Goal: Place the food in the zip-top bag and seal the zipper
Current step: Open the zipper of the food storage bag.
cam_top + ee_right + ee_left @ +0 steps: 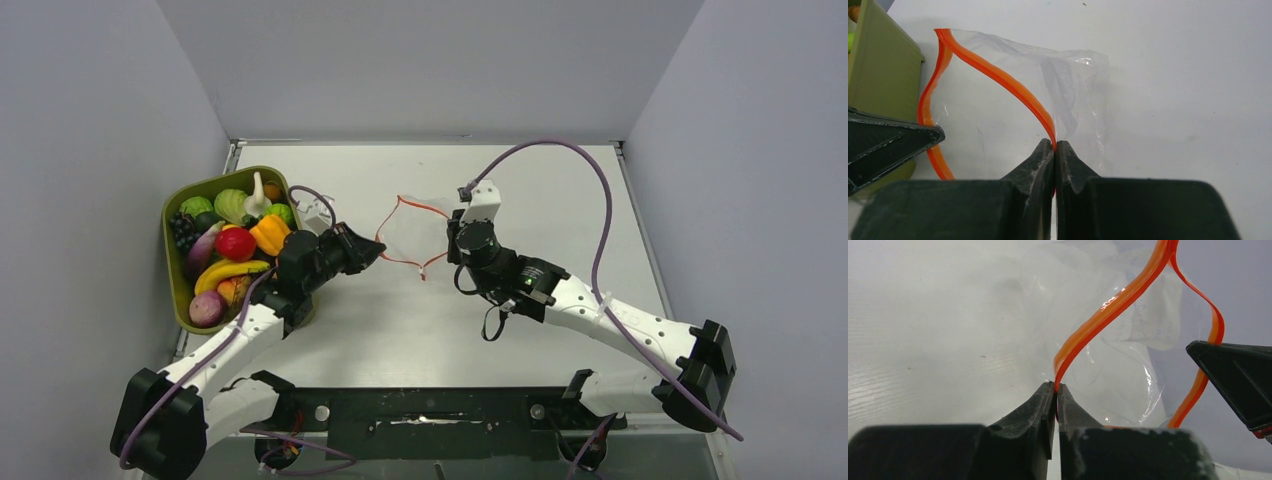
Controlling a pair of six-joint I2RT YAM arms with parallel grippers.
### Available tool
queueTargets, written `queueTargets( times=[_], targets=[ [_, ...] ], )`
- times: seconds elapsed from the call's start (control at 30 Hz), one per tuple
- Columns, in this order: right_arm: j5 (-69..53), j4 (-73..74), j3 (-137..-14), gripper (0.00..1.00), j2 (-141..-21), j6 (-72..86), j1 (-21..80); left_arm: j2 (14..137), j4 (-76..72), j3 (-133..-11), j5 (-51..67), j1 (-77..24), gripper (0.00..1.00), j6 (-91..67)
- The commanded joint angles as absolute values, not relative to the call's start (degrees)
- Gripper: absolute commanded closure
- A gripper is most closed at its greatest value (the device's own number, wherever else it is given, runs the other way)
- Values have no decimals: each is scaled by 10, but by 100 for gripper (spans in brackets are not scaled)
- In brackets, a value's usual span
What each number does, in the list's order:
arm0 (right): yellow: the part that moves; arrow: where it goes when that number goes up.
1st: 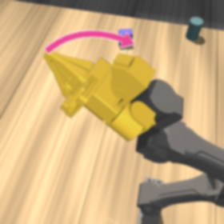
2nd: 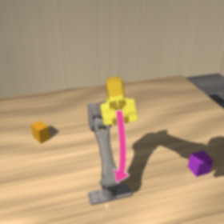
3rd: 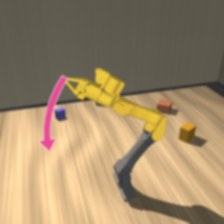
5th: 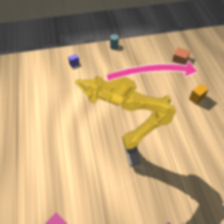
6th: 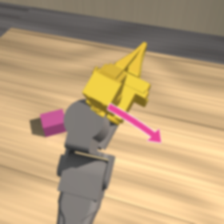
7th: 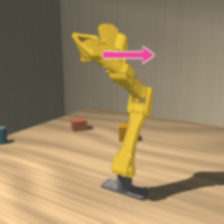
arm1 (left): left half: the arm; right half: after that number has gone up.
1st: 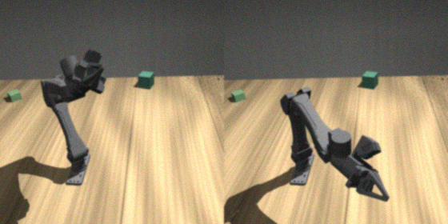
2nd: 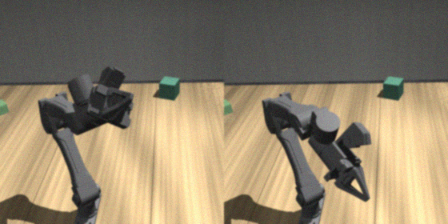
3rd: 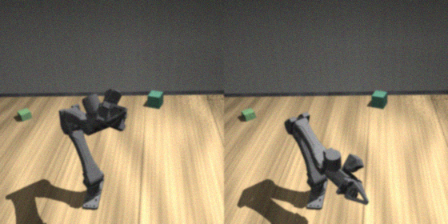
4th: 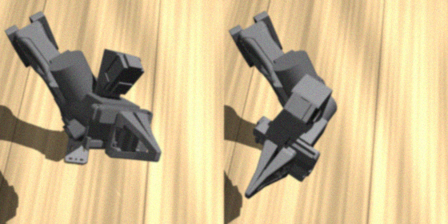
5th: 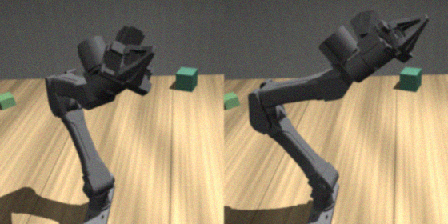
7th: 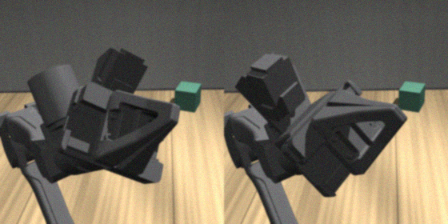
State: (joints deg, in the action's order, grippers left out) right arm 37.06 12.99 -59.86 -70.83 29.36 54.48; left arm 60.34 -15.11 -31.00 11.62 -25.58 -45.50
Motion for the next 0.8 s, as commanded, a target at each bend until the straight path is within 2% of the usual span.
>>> queueTargets(
  times=[0.0, 0.17, 0.3, 0.4, 0.77],
  targets=[
    [354, 90, -594, 100, -706, 276, 550, 580, -159, -336, 130, -256, 88, -457],
    [352, 95, -585, 100, -706, 280, 550, 557, -147, -339, 139, -256, 62, -439],
    [354, 109, -595, 100, -707, 277, 549, 534, -123, -345, 129, -256, 48, -420],
    [359, 121, -597, 100, -701, 274, 548, 524, -88, -363, 117, -255, 29, -400],
    [350, 182, -599, 100, -678, 302, 549, 493, 51, -440, -76, -255, 26, -308]
  ],
)
